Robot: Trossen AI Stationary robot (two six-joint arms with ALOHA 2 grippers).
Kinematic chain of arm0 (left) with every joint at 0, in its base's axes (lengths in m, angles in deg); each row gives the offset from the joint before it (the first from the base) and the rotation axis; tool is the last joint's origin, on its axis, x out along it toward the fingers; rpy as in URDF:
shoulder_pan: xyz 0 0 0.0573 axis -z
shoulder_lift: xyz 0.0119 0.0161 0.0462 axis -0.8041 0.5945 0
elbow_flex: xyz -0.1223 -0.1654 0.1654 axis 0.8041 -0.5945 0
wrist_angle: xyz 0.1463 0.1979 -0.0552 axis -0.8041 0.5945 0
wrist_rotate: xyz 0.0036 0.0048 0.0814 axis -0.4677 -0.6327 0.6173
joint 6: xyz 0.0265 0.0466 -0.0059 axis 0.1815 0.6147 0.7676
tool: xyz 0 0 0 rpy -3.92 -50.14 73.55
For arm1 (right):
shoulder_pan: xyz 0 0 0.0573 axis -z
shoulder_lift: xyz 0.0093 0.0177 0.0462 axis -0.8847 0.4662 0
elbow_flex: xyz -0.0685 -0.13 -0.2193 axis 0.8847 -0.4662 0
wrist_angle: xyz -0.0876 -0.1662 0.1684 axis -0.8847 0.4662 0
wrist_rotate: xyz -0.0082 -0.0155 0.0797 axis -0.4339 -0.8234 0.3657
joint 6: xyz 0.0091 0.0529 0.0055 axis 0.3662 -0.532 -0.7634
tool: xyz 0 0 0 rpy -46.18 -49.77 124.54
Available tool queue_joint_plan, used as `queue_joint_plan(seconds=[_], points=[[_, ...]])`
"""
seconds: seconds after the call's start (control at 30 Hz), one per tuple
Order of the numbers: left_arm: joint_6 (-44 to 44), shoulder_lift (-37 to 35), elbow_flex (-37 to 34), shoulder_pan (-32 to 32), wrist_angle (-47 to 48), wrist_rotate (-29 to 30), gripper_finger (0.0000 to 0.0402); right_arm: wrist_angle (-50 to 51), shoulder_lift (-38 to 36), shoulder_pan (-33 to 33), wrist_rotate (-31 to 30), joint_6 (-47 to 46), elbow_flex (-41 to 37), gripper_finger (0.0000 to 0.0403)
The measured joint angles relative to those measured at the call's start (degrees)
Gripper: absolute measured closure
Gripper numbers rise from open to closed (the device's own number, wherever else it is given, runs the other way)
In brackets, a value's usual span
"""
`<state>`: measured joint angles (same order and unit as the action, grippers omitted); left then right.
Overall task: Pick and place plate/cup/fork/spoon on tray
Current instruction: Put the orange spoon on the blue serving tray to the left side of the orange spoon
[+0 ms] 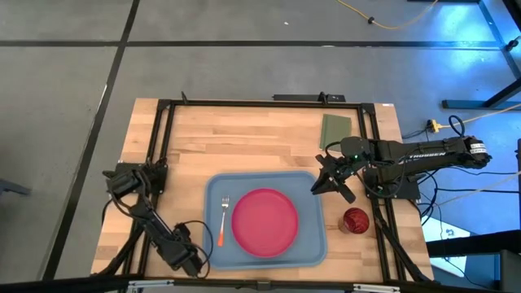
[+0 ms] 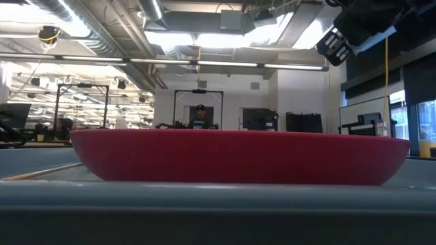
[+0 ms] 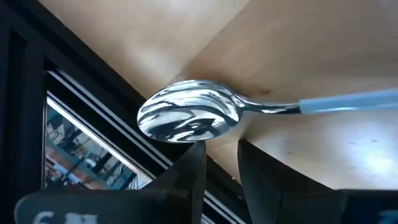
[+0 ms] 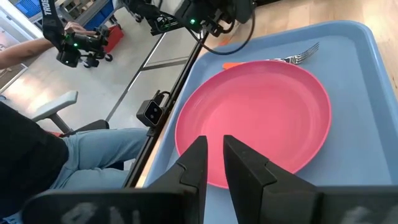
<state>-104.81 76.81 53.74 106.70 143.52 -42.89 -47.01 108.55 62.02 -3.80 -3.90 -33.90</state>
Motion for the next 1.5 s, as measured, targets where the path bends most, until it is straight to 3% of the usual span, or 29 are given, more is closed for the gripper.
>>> queue_joint_plan(seconds=[0.2, 1.1, 1.37, 1.5], points=[[3.6, 0.0, -1.9, -1.7, 0.4, -0.1, 0.0315, 0.0, 0.0, 0.0, 0.0, -0.1, 0.0, 0.0345], [6.8, 0.0, -2.0, -7.6, 6.6, 18.4, 0.0315, 0.0, 0.0, 0.0, 0.0, -0.2, 0.0, 0.0345], [8.2, 0.1, 1.5, -9.6, 6.6, 25.0, 0.0315, 0.0, 0.0, 0.0, 0.0, -0.2, 0.0, 0.0345], [8.3, 0.2, 3.5, -9.7, 10.7, 24.9, 0.0315, 0.0, 0.0, 0.0, 0.0, -0.2, 0.0, 0.0345]])
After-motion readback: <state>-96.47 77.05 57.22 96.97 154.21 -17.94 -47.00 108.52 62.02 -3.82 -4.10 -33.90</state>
